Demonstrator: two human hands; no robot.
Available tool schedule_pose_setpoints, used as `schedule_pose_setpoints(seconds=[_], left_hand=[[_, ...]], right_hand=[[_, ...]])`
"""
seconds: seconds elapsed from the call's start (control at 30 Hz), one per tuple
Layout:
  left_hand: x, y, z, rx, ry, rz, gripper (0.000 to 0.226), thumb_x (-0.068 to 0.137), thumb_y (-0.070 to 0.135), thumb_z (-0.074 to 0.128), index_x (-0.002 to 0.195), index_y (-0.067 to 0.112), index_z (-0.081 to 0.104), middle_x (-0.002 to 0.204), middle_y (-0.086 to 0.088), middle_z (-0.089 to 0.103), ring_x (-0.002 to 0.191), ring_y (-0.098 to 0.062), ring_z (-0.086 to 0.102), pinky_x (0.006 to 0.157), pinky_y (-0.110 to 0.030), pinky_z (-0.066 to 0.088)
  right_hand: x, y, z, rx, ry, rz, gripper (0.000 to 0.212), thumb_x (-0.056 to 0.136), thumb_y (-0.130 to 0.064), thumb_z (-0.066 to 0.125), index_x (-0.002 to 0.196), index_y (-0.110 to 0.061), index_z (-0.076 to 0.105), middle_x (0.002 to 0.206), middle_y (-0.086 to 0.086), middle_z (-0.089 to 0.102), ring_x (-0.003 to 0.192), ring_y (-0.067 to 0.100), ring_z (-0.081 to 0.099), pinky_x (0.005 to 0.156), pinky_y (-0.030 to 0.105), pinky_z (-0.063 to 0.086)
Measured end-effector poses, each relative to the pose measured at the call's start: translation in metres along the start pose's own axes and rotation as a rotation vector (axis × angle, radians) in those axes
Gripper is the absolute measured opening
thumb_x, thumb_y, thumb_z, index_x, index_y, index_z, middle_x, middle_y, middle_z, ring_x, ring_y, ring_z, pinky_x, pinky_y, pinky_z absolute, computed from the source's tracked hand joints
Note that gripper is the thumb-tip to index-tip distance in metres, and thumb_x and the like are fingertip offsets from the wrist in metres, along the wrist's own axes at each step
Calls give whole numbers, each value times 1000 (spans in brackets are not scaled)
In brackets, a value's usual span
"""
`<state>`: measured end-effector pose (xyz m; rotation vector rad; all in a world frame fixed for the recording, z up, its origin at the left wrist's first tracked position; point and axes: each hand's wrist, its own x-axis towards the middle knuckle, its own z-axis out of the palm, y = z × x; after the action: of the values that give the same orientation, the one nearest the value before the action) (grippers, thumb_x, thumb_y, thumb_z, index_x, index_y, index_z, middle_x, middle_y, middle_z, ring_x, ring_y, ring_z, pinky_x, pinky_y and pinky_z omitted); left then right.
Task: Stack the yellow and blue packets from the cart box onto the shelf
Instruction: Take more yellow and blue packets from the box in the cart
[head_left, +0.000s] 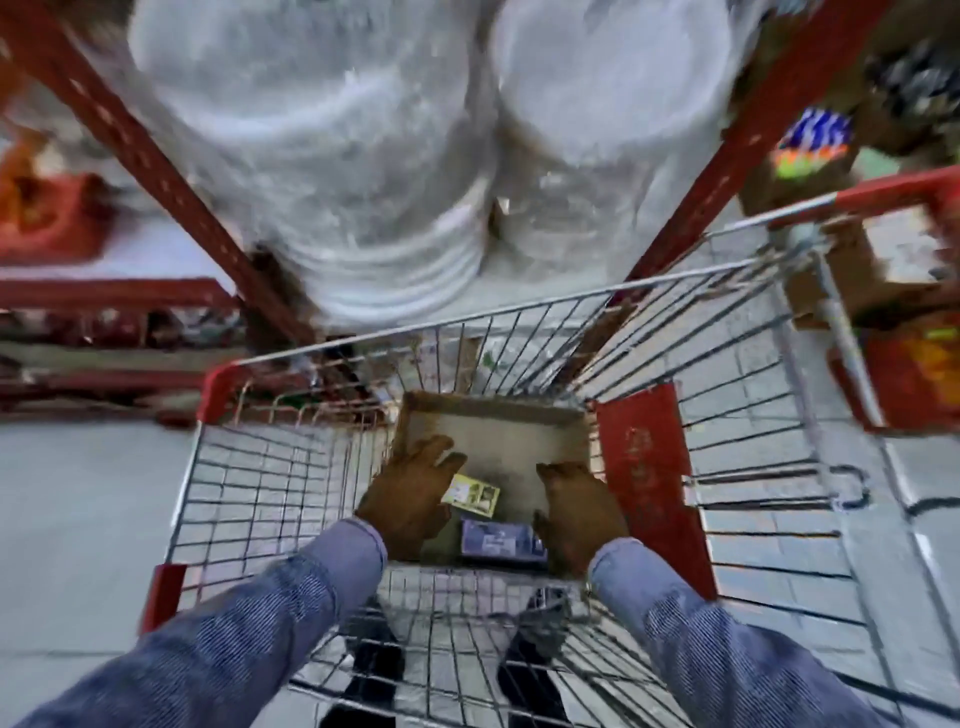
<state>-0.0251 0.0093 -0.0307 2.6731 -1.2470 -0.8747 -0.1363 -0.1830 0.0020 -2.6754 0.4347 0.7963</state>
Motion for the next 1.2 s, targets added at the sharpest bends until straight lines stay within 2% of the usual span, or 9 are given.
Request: schedule_pose_setpoints(seconds=[0.1,0.23,0.4,0.63,0.73,0.87,1.03,1.13,1.2], left_hand=[[25,-12,39,39,-54,-26,71,85,19,59,149,19,29,159,-9,27,145,-29,27,118,-46,25],[49,-18,68,49,-106,48,70,81,5,59,146,10,34,154,-15,34,140,-33,33,115,-46,31],[62,-26,79,20,-85,98,53,78,-1,60,130,7,52,134,-16,57,122,-36,53,101,-48,46],[75,-30,73,81,-117,91,60,74,5,76,129,9,51,131,-13,55,119,-32,53,97,-46,49],[70,-24,46,32,-48,19,62,74,11,80,129,10,52,132,-13,55,118,-31,55,96,-45,51],[45,-15,-17,-17,140,-29,60,73,17,81,127,13,55,128,-11,61,115,-31,58,94,-45,52],[-12,-11,-122,-85,401,-40,44,71,34,81,111,20,66,106,-8,70,98,-31,66,78,-39,56],[-57,-8,-185,-66,483,-71,56,65,39,83,116,23,66,108,-5,70,101,-28,65,83,-36,53],[-88,-3,-229,-9,550,-90,57,61,38,84,114,24,67,107,-1,70,100,-26,66,82,-34,52]], right_hand=[[26,0,42,-43,-100,-14,43,81,-32,65,119,-13,56,121,12,63,115,33,56,97,43,47],[49,1,87,-56,-210,-12,33,77,-32,73,102,-12,63,109,15,67,100,34,64,79,38,53],[67,3,116,-70,-247,-35,29,81,-17,71,107,-8,62,115,17,64,104,34,62,88,40,53],[74,7,114,-62,-190,-68,30,83,-23,69,110,-11,63,117,15,64,106,31,61,90,38,51],[67,8,88,-63,-142,-79,30,80,-27,72,107,-16,64,113,10,66,101,26,63,87,34,51],[52,1,21,-80,-119,-92,49,69,-31,83,110,-16,62,115,9,65,104,27,61,88,36,53],[14,-18,-82,-116,47,-135,54,63,-35,86,109,-15,65,107,10,69,97,29,64,82,36,56],[-17,-33,-150,-107,168,-159,35,61,-31,84,87,-15,66,92,9,68,89,29,65,69,30,50],[-41,-44,-197,-107,260,-186,29,58,-31,81,70,-18,58,79,6,62,80,28,63,61,28,42]])
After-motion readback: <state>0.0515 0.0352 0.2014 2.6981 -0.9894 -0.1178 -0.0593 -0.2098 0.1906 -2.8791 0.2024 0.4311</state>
